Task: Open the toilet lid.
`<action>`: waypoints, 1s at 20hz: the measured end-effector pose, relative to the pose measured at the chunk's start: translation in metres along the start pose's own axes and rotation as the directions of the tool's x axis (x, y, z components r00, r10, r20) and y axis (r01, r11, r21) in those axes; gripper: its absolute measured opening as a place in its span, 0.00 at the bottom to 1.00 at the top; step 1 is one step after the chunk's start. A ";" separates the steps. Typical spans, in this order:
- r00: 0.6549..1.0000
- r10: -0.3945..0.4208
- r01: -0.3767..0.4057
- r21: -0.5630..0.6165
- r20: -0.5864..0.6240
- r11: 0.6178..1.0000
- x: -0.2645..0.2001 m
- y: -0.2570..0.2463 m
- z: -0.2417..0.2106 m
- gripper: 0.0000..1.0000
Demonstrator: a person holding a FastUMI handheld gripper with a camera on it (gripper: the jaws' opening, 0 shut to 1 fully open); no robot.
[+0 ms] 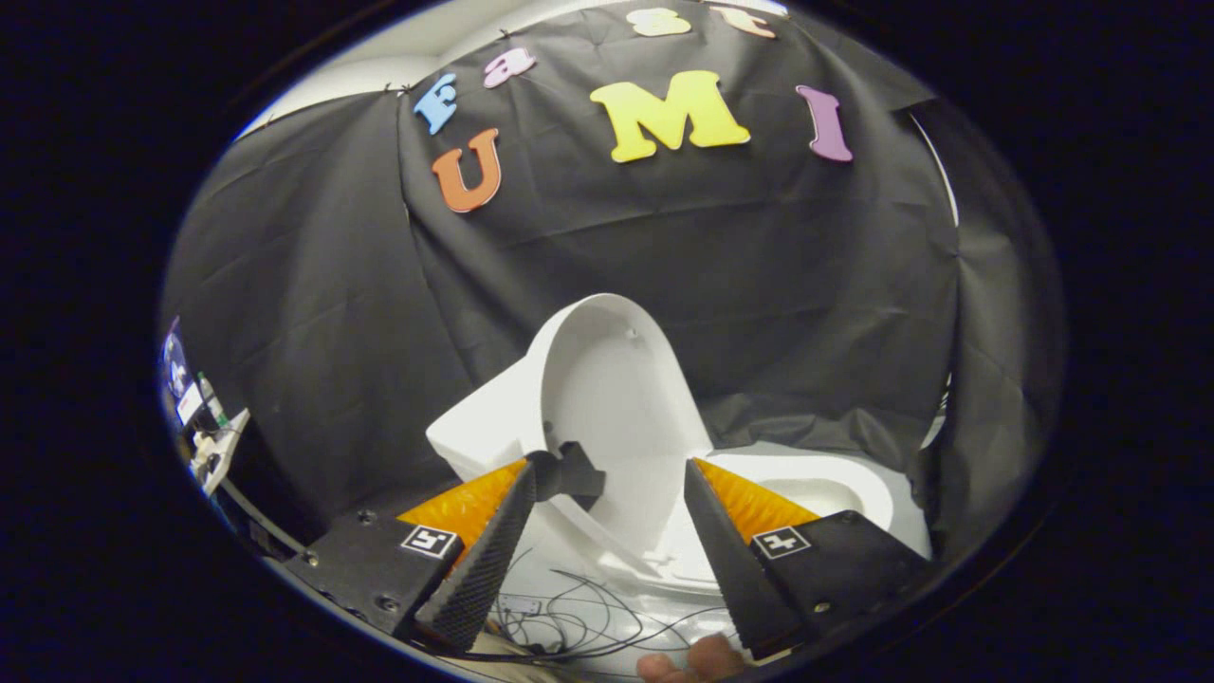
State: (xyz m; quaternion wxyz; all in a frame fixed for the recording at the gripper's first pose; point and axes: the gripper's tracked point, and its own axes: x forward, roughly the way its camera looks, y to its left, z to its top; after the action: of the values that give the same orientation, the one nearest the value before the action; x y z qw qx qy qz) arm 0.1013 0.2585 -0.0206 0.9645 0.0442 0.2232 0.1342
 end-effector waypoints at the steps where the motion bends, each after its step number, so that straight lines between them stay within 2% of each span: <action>1: 1.000 -0.013 0.013 0.002 0.011 1.000 -0.006 -0.009 0.001 0.98; 8: 0.988 -0.073 0.070 0.024 0.136 0.997 -0.056 -0.070 0.008 0.98; 12: 0.965 -0.062 0.073 -0.036 0.254 0.997 -0.088 -0.093 0.006 0.98; 14: 0.959 -0.031 0.044 -0.039 0.283 0.998 -0.103 -0.100 -0.008 0.98; 18: 0.920 -0.018 0.032 -0.030 0.392 0.999 -0.134 -0.123 -0.018 0.98; 20: 0.904 -0.053 0.075 -0.035 0.424 0.997 -0.143 -0.137 -0.025 0.98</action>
State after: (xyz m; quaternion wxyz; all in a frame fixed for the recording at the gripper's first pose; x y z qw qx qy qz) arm -0.0011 0.0881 -0.0029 0.9946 0.0407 0.0070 0.0953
